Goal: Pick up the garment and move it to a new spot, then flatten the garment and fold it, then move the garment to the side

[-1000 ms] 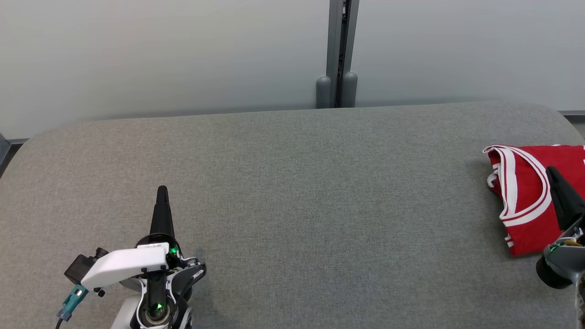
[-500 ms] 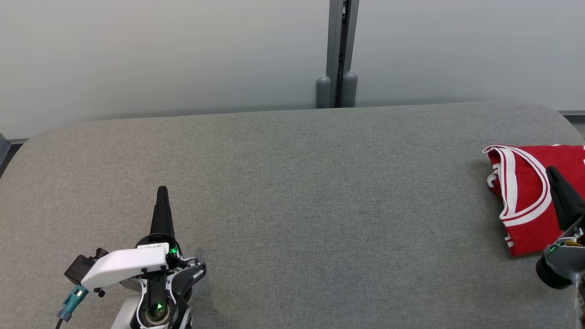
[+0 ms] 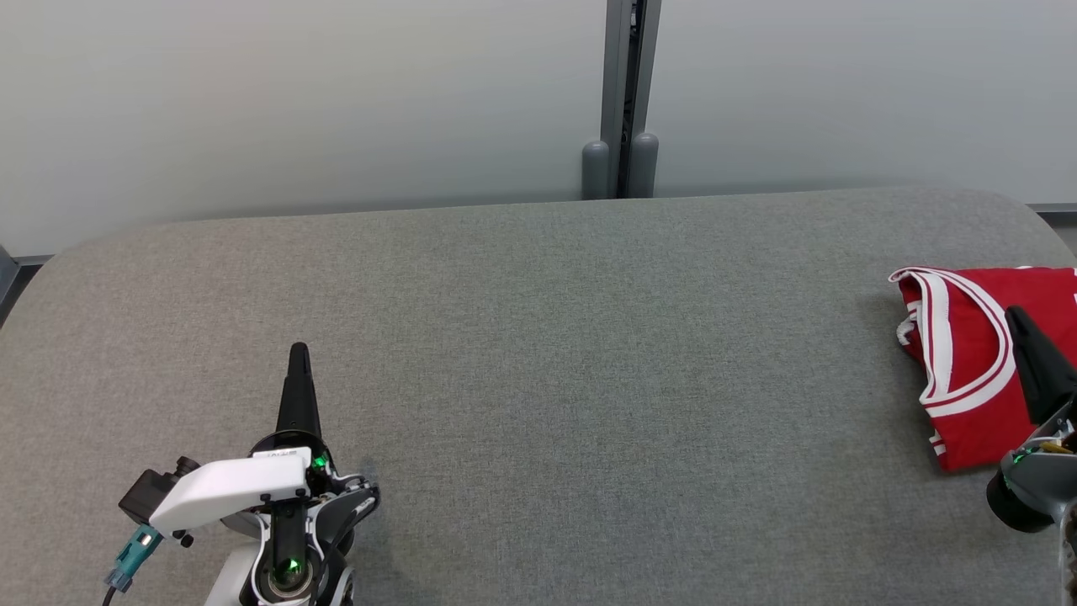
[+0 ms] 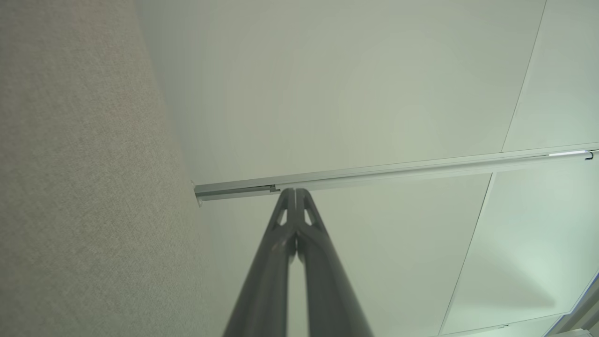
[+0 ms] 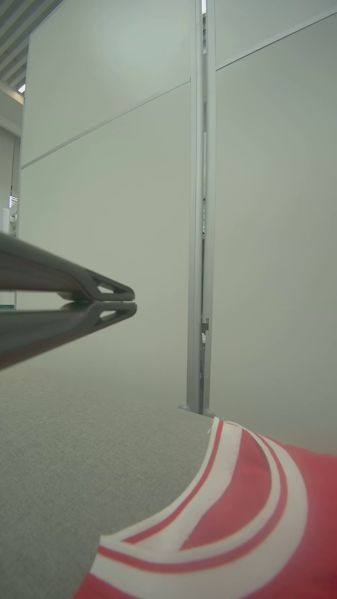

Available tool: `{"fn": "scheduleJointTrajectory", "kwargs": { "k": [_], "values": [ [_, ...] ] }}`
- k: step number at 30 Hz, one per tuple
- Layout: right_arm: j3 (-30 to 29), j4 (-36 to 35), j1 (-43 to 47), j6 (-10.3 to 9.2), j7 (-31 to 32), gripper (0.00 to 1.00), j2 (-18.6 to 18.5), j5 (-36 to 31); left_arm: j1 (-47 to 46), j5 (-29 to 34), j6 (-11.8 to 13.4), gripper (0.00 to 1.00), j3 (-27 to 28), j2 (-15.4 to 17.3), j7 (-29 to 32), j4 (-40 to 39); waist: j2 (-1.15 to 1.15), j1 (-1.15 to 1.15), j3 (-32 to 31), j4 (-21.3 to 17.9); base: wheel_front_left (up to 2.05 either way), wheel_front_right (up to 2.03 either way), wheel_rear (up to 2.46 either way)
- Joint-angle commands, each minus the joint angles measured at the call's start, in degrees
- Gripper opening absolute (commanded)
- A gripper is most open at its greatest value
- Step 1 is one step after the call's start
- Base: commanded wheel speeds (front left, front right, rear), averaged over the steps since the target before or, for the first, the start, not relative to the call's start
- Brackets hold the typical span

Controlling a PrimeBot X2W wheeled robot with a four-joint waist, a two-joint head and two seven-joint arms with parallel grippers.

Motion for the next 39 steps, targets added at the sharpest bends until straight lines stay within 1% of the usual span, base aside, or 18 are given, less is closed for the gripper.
{"fn": "scheduleJointTrajectory", "kwargs": {
  "k": [1,39],
  "values": [
    [0.01,0.27,-0.20,0.14,0.07,0.00,-0.34,0.09,-0.51,-0.01,-0.21,0.00,0.10,0.14,-0.07,-0.01,0.00,0.00,0.00,0.00,0.00,0.00,0.00],
    [-0.01,0.27,-0.20,0.14,0.08,0.00,-0.33,0.07,-0.50,-0.01,-0.21,0.00,0.11,0.14,-0.07,-0.03,0.00,0.00,0.00,0.00,0.00,0.00,0.00]
  ]
}}
